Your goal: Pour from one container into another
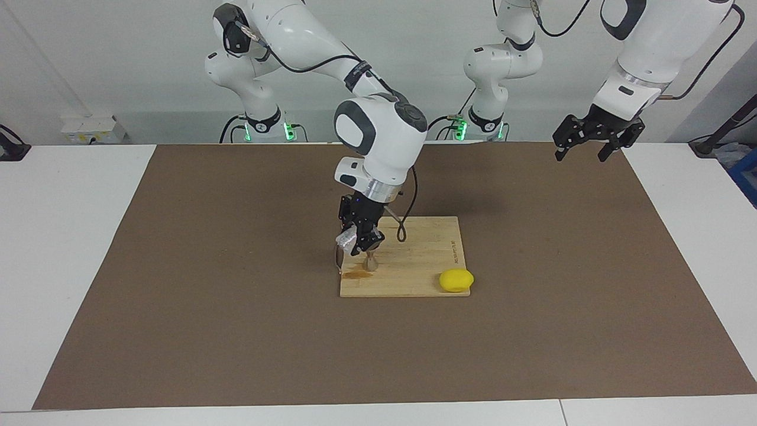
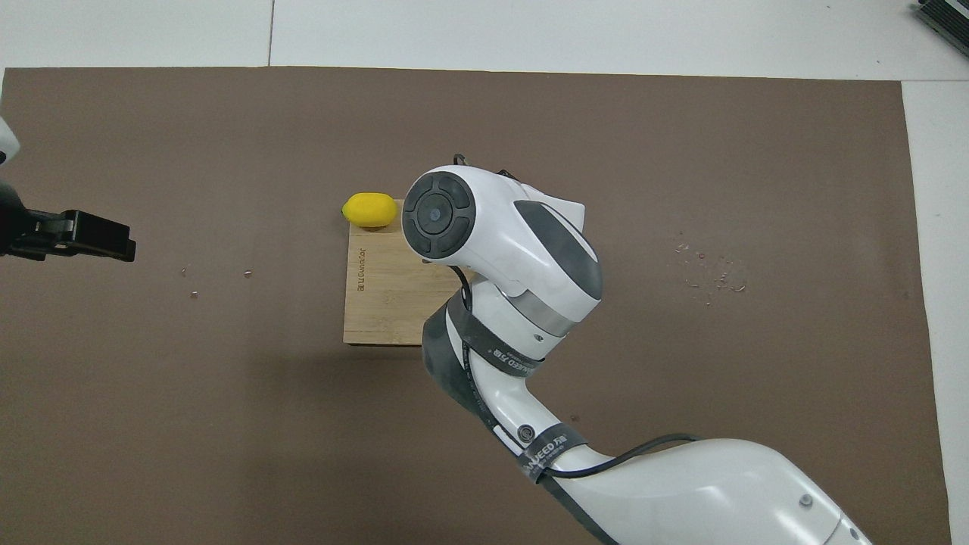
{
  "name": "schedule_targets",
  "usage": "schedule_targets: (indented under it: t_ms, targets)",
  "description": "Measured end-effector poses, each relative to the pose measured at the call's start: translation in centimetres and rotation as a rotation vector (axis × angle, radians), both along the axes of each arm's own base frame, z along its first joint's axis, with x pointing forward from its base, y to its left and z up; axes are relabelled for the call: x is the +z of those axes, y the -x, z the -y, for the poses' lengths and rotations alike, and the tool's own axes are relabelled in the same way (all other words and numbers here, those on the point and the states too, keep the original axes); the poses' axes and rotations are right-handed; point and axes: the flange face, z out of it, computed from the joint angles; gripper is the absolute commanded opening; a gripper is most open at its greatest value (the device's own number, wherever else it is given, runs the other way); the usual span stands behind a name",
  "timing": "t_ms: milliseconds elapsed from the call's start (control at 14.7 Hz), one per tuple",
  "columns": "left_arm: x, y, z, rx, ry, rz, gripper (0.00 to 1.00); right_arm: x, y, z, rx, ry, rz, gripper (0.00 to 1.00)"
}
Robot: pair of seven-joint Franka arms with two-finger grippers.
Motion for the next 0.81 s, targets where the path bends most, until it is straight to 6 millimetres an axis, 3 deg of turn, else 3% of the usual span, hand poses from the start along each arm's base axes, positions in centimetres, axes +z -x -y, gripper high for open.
schedule_targets:
  t_ms: [271, 814]
  targets:
    - [-0.2, 0.2, 0.2, -0.019, 0.001, -0.007, 1.0, 0.5, -0.5, 0.9, -0.05, -0.073, -0.035, 0.0]
    - [-0.5, 0.4, 0.0, -0.027, 0.0, -0.012, 1.0, 1.9, -3.2, 6.4, -0.182, -0.199, -0.079, 0.0]
